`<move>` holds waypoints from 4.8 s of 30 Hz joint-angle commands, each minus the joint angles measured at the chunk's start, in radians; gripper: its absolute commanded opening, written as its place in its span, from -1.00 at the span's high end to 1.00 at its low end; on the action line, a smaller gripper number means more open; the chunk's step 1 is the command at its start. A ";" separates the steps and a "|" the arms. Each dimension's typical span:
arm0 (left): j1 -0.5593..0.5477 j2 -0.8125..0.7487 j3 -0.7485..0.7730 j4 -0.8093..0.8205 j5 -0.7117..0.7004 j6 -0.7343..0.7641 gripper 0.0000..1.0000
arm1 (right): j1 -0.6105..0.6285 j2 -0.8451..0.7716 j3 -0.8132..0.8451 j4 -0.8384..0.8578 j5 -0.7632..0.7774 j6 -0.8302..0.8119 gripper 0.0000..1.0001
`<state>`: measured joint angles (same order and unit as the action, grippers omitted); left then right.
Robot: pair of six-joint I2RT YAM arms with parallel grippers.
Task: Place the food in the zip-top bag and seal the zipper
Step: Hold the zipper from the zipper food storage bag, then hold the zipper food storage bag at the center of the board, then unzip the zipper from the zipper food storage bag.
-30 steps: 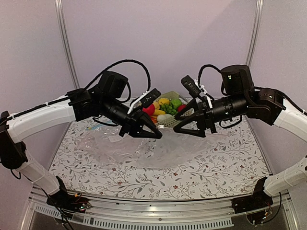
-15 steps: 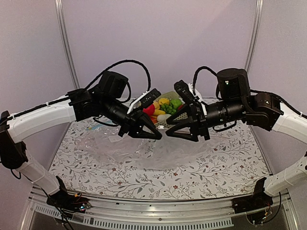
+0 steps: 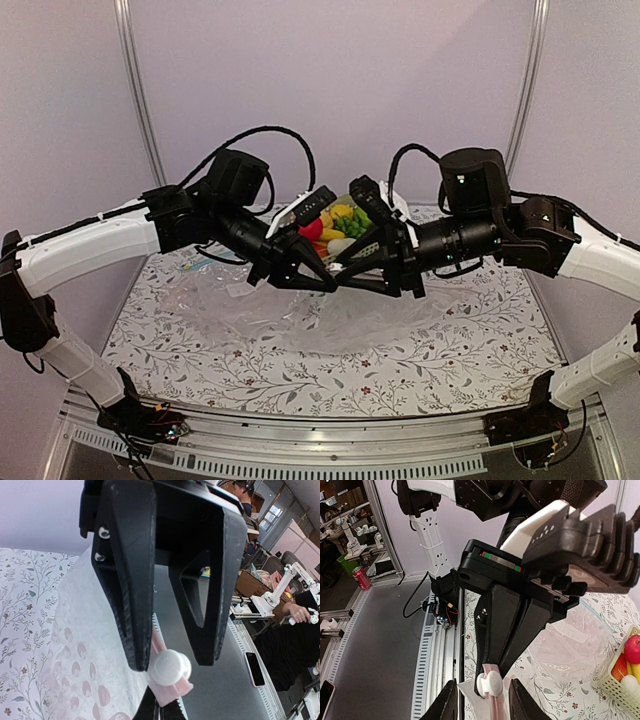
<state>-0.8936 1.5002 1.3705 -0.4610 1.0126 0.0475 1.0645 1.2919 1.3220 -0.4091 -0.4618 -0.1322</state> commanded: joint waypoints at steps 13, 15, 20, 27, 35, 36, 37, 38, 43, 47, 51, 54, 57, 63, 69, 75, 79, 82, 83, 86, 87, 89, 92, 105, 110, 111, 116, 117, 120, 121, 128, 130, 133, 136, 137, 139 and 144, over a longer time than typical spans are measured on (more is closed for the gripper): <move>0.016 0.016 -0.010 0.012 0.017 -0.011 1.00 | 0.013 0.032 -0.002 0.038 0.005 0.011 0.56; 0.016 0.016 -0.010 0.011 0.018 -0.011 1.00 | 0.013 0.036 -0.001 0.037 0.005 0.011 0.64; 0.016 0.015 -0.010 0.010 0.018 -0.009 1.00 | 0.013 0.035 -0.001 0.034 0.008 0.014 0.94; 0.016 0.012 -0.008 0.011 0.010 -0.011 0.38 | 0.012 0.019 -0.015 0.049 0.049 0.027 1.00; 0.013 -0.006 -0.025 0.038 -0.023 -0.020 -0.54 | 0.013 -0.004 -0.035 0.084 0.124 0.060 1.00; 0.011 -0.010 -0.033 0.052 -0.045 -0.031 -0.55 | 0.013 -0.006 -0.036 0.088 0.128 0.062 1.00; 0.008 -0.013 -0.043 0.077 -0.085 -0.042 -0.55 | 0.014 -0.005 -0.038 0.092 0.128 0.066 1.00; 0.003 -0.021 -0.058 0.101 -0.125 -0.044 -0.52 | 0.013 -0.005 -0.038 0.095 0.128 0.069 1.00; -0.004 -0.080 -0.121 0.202 -0.246 -0.092 -0.04 | 0.012 -0.001 -0.044 0.108 0.132 0.083 1.00; -0.004 -0.111 -0.149 0.232 -0.290 -0.092 0.08 | 0.012 0.001 -0.045 0.108 0.134 0.087 1.00; -0.004 -0.104 -0.143 0.232 -0.276 -0.100 -0.03 | 0.012 0.004 -0.044 0.108 0.139 0.088 1.00; -0.004 -0.096 -0.143 0.240 -0.265 -0.111 -0.06 | 0.014 0.010 -0.041 0.108 0.142 0.088 1.00; -0.004 -0.095 -0.144 0.248 -0.261 -0.116 0.01 | 0.013 0.015 -0.041 0.107 0.145 0.089 1.00; -0.004 -0.094 -0.151 0.264 -0.261 -0.130 0.20 | 0.012 0.027 -0.038 0.108 0.147 0.089 1.00; -0.004 -0.087 -0.149 0.262 -0.250 -0.128 0.46 | 0.013 0.024 -0.038 0.108 0.165 0.086 1.00; -0.004 -0.085 -0.146 0.254 -0.247 -0.123 0.78 | 0.013 0.009 -0.045 0.109 0.178 0.090 1.00; -0.003 -0.088 -0.147 0.249 -0.256 -0.117 0.99 | 0.013 0.002 -0.057 0.108 0.189 0.094 1.00; -0.002 -0.091 -0.148 0.249 -0.256 -0.115 1.00 | 0.012 -0.005 -0.065 0.107 0.197 0.095 1.00; -0.001 -0.093 -0.148 0.249 -0.258 -0.114 1.00 | 0.013 -0.006 -0.068 0.108 0.201 0.096 1.00; 0.003 -0.095 -0.148 0.249 -0.257 -0.115 1.00 | 0.012 -0.011 -0.077 0.108 0.214 0.097 1.00; 0.006 -0.096 -0.148 0.249 -0.256 -0.116 1.00 | 0.013 -0.012 -0.080 0.108 0.219 0.098 1.00; 0.012 -0.100 -0.149 0.253 -0.256 -0.117 1.00 | 0.012 -0.016 -0.087 0.106 0.227 0.097 1.00; 0.024 -0.111 -0.152 0.260 -0.260 -0.124 1.00 | 0.012 -0.023 -0.097 0.103 0.243 0.100 1.00; 0.056 -0.124 -0.154 0.272 -0.255 -0.138 1.00 | 0.013 -0.034 -0.115 0.079 0.291 0.097 1.00; 0.069 -0.132 -0.154 0.273 -0.256 -0.139 1.00 | 0.013 -0.041 -0.119 0.066 0.307 0.094 1.00; 0.071 -0.132 -0.154 0.271 -0.256 -0.140 1.00 | 0.013 -0.042 -0.118 0.063 0.310 0.092 1.00; 0.082 -0.135 -0.154 0.271 -0.258 -0.140 1.00 | 0.014 -0.049 -0.121 0.056 0.322 0.089 1.00; 0.084 -0.135 -0.153 0.271 -0.258 -0.140 1.00 | 0.013 -0.053 -0.122 0.055 0.324 0.088 1.00; 0.089 -0.135 -0.152 0.271 -0.257 -0.143 1.00 | 0.013 -0.059 -0.125 0.050 0.331 0.085 1.00; 0.091 -0.135 -0.151 0.272 -0.255 -0.144 1.00 | 0.012 -0.061 -0.124 0.050 0.334 0.085 1.00; 0.105 -0.139 -0.149 0.271 -0.251 -0.146 1.00 | 0.013 -0.071 -0.132 0.040 0.357 0.079 1.00; 0.108 -0.140 -0.149 0.270 -0.250 -0.147 1.00 | 0.013 -0.075 -0.134 0.038 0.362 0.077 1.00; 0.113 -0.144 -0.148 0.270 -0.250 -0.146 1.00 | 0.013 -0.078 -0.136 0.035 0.369 0.074 1.00; 0.121 -0.148 -0.148 0.268 -0.255 -0.143 1.00 | 0.014 -0.083 -0.139 0.033 0.374 0.075 1.00; 0.124 -0.151 -0.148 0.266 -0.256 -0.143 1.00 | 0.013 -0.085 -0.139 0.031 0.376 0.075 1.00; 0.131 -0.154 -0.147 0.264 -0.259 -0.143 1.00 | 0.013 -0.086 -0.140 0.029 0.380 0.075 1.00; 0.147 -0.160 -0.145 0.264 -0.261 -0.145 1.00 | 0.013 -0.093 -0.144 0.024 0.390 0.074 1.00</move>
<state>-0.8036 1.3819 1.2274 -0.1989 0.7753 -0.0948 1.0752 1.2350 1.2022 -0.2836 -0.1066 -0.0494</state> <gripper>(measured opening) 0.004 0.060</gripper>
